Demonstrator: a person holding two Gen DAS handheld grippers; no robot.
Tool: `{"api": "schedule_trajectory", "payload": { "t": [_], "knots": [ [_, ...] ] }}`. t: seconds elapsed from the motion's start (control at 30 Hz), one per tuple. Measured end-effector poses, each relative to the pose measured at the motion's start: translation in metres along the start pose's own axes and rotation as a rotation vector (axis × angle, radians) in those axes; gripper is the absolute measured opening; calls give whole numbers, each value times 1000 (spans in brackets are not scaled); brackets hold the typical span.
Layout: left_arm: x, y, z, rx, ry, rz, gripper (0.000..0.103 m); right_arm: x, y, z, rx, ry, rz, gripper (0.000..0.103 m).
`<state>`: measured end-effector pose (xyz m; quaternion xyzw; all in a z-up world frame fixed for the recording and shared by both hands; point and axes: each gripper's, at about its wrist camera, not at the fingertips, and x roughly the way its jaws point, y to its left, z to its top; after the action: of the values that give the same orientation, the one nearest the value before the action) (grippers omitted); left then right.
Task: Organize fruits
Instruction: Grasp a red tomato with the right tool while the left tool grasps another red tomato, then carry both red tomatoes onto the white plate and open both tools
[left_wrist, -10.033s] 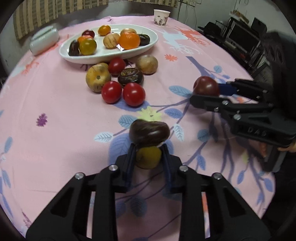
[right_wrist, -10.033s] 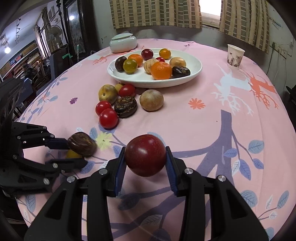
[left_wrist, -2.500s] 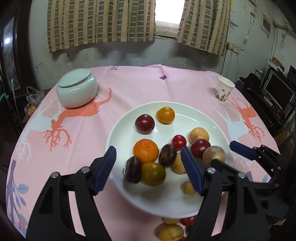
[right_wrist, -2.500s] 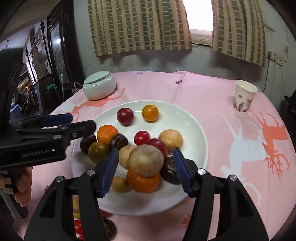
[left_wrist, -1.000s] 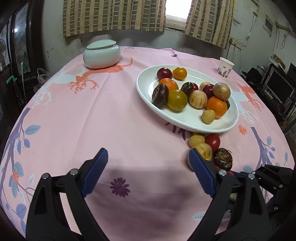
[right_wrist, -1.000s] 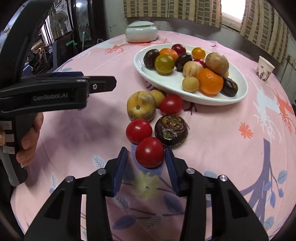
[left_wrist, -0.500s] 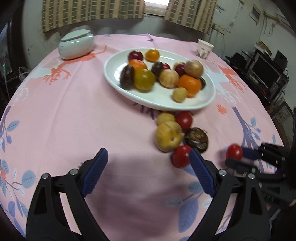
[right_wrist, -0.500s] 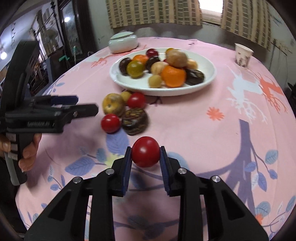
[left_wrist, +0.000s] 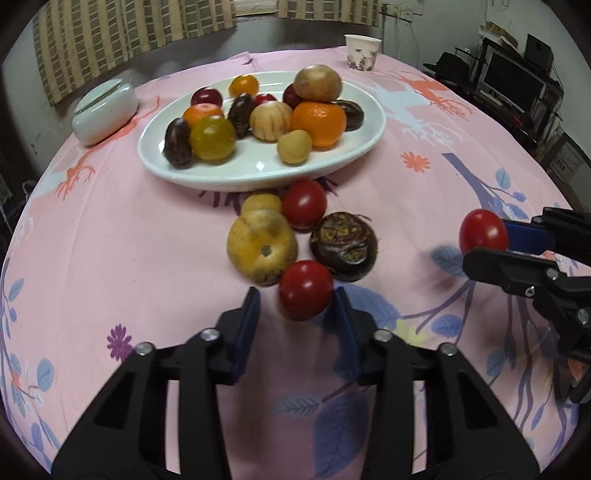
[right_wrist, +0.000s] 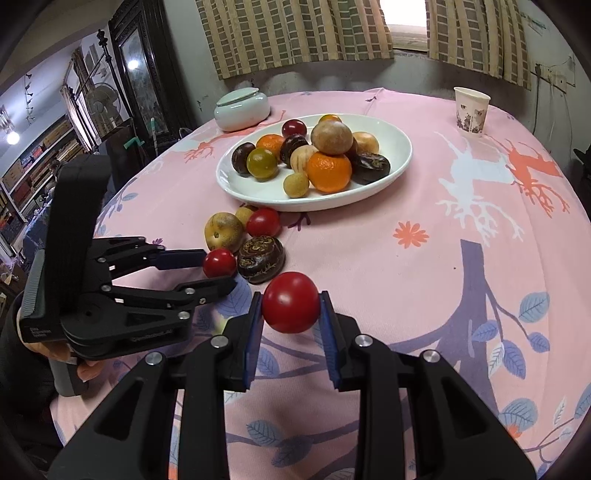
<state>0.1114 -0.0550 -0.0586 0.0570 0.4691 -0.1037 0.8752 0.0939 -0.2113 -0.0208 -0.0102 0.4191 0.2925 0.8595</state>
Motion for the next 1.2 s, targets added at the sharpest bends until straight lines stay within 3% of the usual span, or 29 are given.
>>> {"api": "schedule_trajectory", "payload": {
  "t": [0.13, 0.33, 0.73, 1.0, 1.2],
  "knots": [
    [3, -2, 6, -19, 14, -10, 29, 0, 2, -1, -10, 5, 4, 30],
    [-2, -3, 2, -16, 1, -39, 27, 0, 2, -2, -12, 5, 2, 30],
    [-58, 16, -5, -39, -92, -56, 27, -15, -2, 5, 22, -38, -2, 30],
    [-78, 42, 24, -62, -148, -54, 28, -36, -10, 44, -22, -89, -56, 30],
    [-64, 50, 60, -93, -154, -77, 28, -27, -17, 89, -34, -128, -43, 30]
  ]
}}
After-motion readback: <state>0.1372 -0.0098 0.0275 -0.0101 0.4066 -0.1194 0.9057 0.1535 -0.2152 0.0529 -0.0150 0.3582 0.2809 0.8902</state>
